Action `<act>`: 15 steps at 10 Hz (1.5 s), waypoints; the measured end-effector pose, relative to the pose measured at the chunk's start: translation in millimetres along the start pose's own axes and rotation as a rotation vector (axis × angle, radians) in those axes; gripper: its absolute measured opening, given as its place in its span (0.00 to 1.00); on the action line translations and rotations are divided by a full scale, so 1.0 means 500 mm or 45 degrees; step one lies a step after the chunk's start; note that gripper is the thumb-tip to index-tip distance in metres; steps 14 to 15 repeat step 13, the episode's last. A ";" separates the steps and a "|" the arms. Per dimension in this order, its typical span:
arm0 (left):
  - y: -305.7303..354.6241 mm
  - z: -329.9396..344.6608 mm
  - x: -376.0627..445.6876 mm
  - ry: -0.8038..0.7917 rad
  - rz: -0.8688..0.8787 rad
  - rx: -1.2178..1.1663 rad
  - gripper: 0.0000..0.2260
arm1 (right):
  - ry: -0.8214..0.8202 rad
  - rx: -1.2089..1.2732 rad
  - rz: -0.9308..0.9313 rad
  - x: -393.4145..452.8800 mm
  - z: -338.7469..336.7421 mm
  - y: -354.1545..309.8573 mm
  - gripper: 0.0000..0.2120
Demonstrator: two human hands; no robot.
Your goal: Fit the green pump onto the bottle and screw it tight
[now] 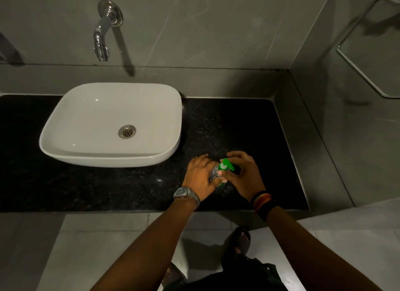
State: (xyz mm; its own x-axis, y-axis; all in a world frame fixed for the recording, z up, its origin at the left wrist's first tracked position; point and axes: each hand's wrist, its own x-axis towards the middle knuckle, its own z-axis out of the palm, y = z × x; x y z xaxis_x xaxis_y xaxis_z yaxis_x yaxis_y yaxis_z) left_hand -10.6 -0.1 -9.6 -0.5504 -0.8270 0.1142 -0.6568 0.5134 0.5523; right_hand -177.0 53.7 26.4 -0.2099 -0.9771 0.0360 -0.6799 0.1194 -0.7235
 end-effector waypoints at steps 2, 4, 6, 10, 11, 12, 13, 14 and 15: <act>0.002 -0.002 0.000 -0.003 0.012 0.004 0.25 | -0.038 -0.062 -0.059 0.013 -0.006 -0.003 0.17; 0.004 0.000 -0.001 0.019 -0.014 0.047 0.24 | 0.082 -0.203 -0.060 0.004 0.007 -0.006 0.16; 0.007 0.005 -0.004 0.052 -0.003 0.089 0.20 | 0.087 -0.157 0.077 -0.008 0.006 -0.012 0.18; 0.002 0.008 -0.001 0.057 0.006 0.113 0.24 | -0.123 0.399 0.362 -0.010 -0.075 -0.038 0.09; 0.003 0.007 -0.003 0.048 -0.009 0.120 0.24 | -0.107 0.397 0.344 -0.017 -0.057 -0.038 0.09; 0.004 0.008 0.000 0.043 0.005 0.129 0.24 | -0.070 0.358 0.329 -0.017 -0.043 -0.035 0.10; 0.003 0.000 -0.002 -0.074 -0.002 0.174 0.32 | 0.007 0.413 0.367 -0.029 -0.049 -0.035 0.08; 0.003 0.000 -0.002 -0.074 -0.002 0.174 0.32 | 0.007 0.413 0.367 -0.029 -0.049 -0.035 0.08; 0.003 0.000 -0.002 -0.074 -0.002 0.174 0.32 | 0.007 0.413 0.367 -0.029 -0.049 -0.035 0.08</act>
